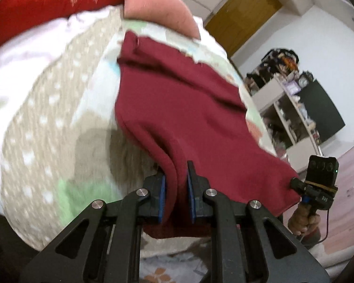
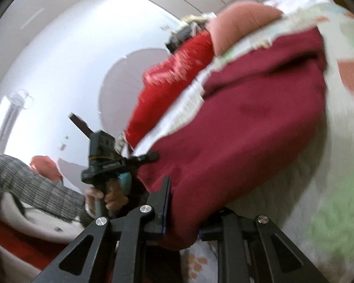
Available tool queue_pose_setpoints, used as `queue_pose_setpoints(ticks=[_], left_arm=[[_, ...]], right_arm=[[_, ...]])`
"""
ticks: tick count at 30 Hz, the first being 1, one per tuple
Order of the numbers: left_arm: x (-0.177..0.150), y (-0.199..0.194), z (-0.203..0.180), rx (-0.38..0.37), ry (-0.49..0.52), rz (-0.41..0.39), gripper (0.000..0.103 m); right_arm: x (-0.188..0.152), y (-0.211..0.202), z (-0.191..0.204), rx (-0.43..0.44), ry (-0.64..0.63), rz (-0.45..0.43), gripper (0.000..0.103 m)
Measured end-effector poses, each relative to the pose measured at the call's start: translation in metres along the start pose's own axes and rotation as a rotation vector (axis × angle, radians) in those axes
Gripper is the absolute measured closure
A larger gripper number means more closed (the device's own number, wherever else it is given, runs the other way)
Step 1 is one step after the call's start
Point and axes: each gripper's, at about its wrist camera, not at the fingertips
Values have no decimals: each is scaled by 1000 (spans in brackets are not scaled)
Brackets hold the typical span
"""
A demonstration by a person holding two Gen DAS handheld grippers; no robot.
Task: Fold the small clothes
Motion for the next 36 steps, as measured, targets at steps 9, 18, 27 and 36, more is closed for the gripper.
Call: queue_pose_setpoints(ticks=[9, 18, 27, 36], left_arm=[[91, 36, -25, -39, 6, -75, 89], [201, 126, -48, 71, 7, -118, 89], [245, 171, -26, 119, -66, -93, 46], [261, 130, -21, 64, -83, -208, 23]], right_arm=[[91, 11, -40, -75, -41, -125, 87], [190, 36, -128, -195, 16, -188, 87], [212, 61, -247, -201, 402, -260, 53], [218, 4, -220, -318, 303, -346, 51]])
Point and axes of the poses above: each gripper's, at about its wrist camera, not at the fingertips, and y roughly the way its jaws point, z to its left, x to its top, and after that the axes turned 11 degrees about -y, right-handed
